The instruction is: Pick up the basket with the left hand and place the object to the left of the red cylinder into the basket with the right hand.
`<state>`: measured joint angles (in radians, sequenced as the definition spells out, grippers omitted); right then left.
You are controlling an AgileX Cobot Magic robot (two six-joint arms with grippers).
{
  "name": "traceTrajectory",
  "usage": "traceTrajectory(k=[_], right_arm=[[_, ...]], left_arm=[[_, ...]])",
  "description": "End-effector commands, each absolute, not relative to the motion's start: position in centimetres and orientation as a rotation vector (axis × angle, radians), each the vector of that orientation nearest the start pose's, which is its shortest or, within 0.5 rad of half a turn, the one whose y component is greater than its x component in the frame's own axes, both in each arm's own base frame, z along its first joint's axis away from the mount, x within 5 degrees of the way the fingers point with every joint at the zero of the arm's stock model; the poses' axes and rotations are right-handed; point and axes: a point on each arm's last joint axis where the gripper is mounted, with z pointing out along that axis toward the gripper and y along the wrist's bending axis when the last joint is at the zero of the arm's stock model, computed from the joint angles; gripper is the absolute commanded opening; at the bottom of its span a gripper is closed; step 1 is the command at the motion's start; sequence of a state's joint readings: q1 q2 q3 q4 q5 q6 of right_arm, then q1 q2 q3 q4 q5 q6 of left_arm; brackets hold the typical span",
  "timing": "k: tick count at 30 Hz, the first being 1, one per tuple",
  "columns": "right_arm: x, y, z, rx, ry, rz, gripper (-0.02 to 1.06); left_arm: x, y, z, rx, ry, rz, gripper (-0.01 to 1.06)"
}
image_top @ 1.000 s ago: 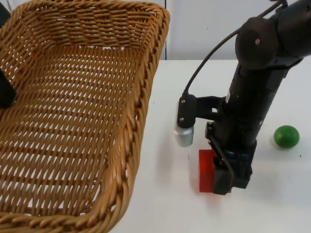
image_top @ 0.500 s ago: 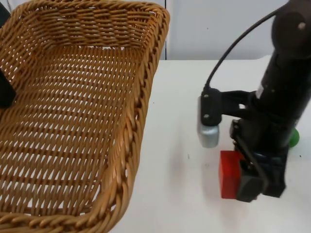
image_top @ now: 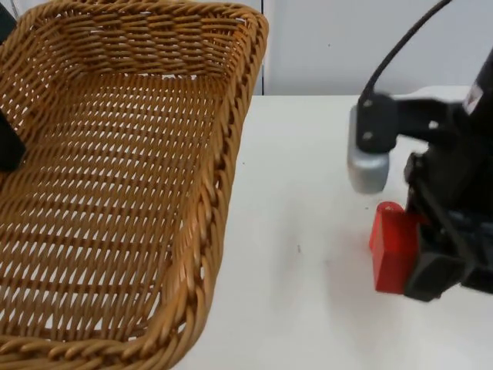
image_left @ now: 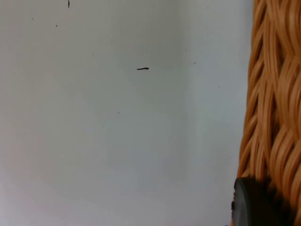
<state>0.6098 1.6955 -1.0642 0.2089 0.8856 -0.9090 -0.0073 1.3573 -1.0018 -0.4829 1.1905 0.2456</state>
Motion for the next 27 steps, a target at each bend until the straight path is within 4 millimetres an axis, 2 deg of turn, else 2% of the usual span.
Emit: traceTrajectory(k=[1, 2, 6, 7, 8, 12, 18, 27], right_arm=[[24.0, 18.7, 22.2, -1.873, 2.227, 0.217, 0.0], [24.0, 18.7, 22.2, -1.873, 2.227, 0.217, 0.0], [22.9, 17.9, 25.7, -1.748, 2.18, 0.208, 0.0], [22.9, 17.9, 25.7, -1.748, 2.18, 0.208, 0.0], [22.4, 17.6, 27.1, -1.722, 2.144, 0.202, 0.0], [21.0, 16.6, 29.9, -1.625, 2.098, 0.203, 0.0], [19.8, 15.7, 32.0, -1.493, 2.097, 0.226, 0.0], [19.5, 15.6, 32.4, -1.47, 2.095, 0.233, 0.0]], left_arm=[[23.5, -4.4, 28.4, 0.127, 2.897, -0.692, 0.0], [23.5, -4.4, 28.4, 0.127, 2.897, -0.692, 0.0], [23.5, -4.4, 28.4, 0.128, 2.899, -0.693, 0.0], [23.5, -4.4, 28.4, 0.128, 2.899, -0.693, 0.0], [23.5, -4.4, 28.4, 0.128, 2.899, -0.693, 0.0], [23.5, -4.4, 28.4, 0.128, 2.899, -0.693, 0.0], [23.5, -4.4, 28.4, 0.128, 2.899, -0.693, 0.0], [23.5, -4.4, 28.4, 0.128, 2.899, -0.693, 0.0]])
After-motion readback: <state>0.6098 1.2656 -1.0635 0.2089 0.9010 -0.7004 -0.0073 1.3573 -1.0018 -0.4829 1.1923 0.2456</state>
